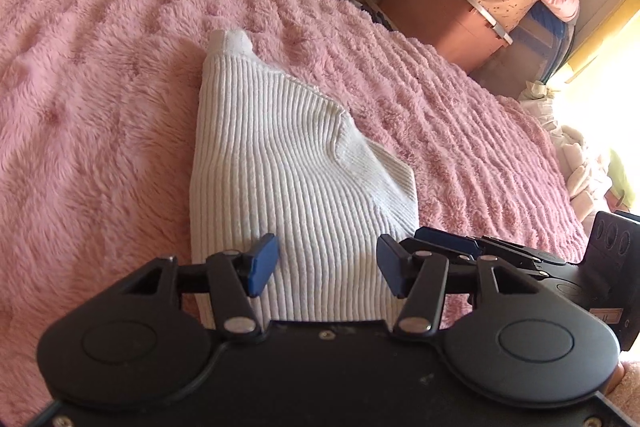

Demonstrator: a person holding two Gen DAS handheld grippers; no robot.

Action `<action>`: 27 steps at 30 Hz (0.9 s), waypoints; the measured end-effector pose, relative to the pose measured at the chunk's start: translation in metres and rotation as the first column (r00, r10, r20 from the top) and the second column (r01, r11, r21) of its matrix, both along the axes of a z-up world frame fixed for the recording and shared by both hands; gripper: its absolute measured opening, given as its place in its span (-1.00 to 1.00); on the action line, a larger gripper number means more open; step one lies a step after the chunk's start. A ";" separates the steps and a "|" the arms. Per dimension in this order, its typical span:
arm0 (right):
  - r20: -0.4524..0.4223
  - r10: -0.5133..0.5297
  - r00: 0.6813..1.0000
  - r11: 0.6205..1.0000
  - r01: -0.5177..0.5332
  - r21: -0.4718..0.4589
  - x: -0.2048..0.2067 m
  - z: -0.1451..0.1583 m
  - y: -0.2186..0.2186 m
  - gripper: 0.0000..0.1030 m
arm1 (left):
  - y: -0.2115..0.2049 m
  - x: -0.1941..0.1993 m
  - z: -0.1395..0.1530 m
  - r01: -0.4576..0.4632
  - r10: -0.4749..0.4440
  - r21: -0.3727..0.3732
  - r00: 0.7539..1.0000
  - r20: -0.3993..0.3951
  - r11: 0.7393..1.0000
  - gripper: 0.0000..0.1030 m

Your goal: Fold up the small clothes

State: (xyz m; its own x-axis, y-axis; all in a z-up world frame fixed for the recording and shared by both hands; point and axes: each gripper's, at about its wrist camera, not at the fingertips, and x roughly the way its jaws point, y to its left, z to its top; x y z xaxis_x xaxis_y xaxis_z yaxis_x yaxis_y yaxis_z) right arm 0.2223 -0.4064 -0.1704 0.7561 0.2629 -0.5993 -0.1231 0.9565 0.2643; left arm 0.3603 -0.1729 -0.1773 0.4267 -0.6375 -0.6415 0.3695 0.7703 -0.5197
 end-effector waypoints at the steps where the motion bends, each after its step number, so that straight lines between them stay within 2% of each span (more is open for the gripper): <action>1: 0.017 0.007 1.000 1.000 -0.007 0.011 -0.003 0.006 -0.002 0.07 | 0.007 0.001 0.006 0.015 -0.015 -0.022 1.000 0.007 1.000 0.12; 3: 0.054 0.003 0.999 1.000 -0.004 0.021 -0.011 0.019 -0.008 0.38 | 0.025 0.004 0.013 0.049 -0.048 -0.069 0.999 0.017 0.996 0.12; 5: 0.063 0.018 0.998 0.995 -0.025 0.097 -0.016 0.029 -0.024 0.38 | 0.046 0.010 0.016 0.079 -0.077 -0.120 0.997 0.017 0.990 0.13; 8: 0.028 0.045 0.999 0.962 -0.051 0.267 -0.015 0.026 -0.052 0.38 | 0.077 0.021 0.004 0.107 -0.117 -0.221 0.993 -0.029 0.969 0.14; 13: -0.056 0.039 0.998 0.912 -0.013 0.411 -0.006 -0.001 -0.078 0.38 | 0.116 0.044 -0.032 -0.007 -0.059 -0.389 0.986 -0.156 0.921 0.14; 16: -0.066 0.044 0.997 0.879 -0.007 0.476 0.001 -0.016 -0.083 0.38 | 0.125 0.057 -0.051 -0.054 -0.045 -0.458 0.978 -0.202 0.887 0.14; 18: -0.076 0.036 0.996 0.868 0.007 0.496 0.006 -0.024 -0.084 0.38 | 0.127 0.063 -0.060 -0.074 -0.035 -0.472 0.975 -0.219 0.879 0.14; 27: -0.120 0.063 0.991 0.859 0.007 0.512 0.028 -0.048 -0.088 0.38 | 0.113 0.088 -0.090 -0.051 -0.070 -0.432 0.963 -0.260 0.900 0.14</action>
State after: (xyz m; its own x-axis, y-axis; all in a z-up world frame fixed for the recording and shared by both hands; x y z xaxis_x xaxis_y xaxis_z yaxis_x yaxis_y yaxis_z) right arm 0.2507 -0.4946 -0.2188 0.6696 0.5785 -0.4658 -0.0792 0.6792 0.7297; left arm 0.4479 -0.0602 -0.2677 0.2742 -0.8793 -0.3893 0.1789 0.4444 -0.8778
